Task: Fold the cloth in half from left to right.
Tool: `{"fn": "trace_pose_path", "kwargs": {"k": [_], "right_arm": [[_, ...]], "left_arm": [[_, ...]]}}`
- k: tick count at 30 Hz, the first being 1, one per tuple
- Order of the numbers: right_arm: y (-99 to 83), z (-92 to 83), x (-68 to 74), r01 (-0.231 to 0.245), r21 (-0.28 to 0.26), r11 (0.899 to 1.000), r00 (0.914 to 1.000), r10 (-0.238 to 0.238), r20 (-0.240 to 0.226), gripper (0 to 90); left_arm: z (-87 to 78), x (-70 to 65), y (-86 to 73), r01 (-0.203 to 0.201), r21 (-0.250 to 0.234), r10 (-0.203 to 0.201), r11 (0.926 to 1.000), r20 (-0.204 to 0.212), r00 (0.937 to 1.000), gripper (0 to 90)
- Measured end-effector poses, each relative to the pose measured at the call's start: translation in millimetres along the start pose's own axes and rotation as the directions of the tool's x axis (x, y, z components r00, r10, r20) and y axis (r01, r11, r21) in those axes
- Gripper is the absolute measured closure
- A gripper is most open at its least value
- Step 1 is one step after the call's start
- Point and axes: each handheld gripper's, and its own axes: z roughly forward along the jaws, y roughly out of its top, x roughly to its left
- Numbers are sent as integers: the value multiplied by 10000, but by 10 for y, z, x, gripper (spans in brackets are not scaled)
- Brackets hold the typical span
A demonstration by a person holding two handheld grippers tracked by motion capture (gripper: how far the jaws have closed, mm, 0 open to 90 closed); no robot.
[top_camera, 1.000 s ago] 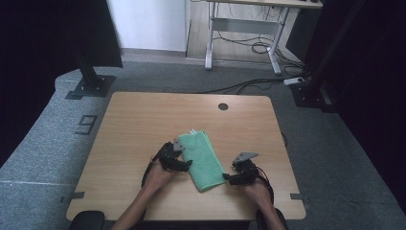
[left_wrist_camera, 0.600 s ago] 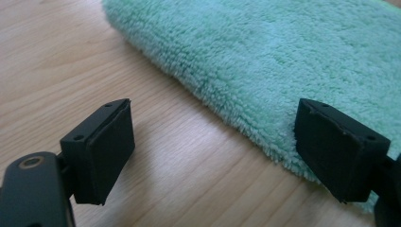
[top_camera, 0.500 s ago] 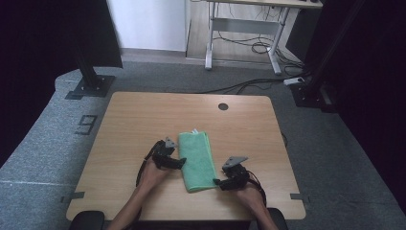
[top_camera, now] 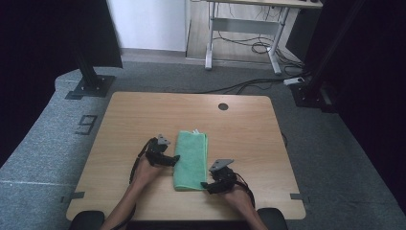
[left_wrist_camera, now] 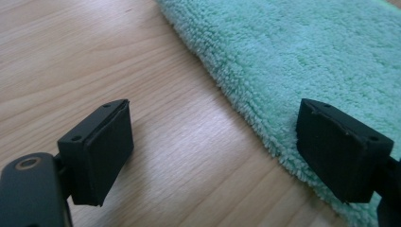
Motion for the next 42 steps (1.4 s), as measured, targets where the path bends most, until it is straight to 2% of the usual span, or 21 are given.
{"fn": "trace_pose_path", "kwargs": {"k": [5, 14, 31, 42], "right_arm": [[49, 54, 110, 174, -62, 9998, 9997, -175, -147, 339], [-8, 14, 135, 94, -150, 9998, 9998, -97, -146, 341], [-112, -71, 234, 309, -196, 9993, 9989, -315, -336, 345], [-118, -77, 242, 258, -200, 9995, 9991, -265, -341, 345]], "left_arm": [[-55, 21, -59, 45, -24, -46, 10000, -51, 10000, 139], [-117, -28, -128, 25, -30, -25, 10000, -44, 10000, 145], [-216, -163, -252, -77, -112, 78, 9999, 44, 10000, 145], [-220, -169, -257, -61, -112, 62, 9999, 34, 10000, 144]]}}
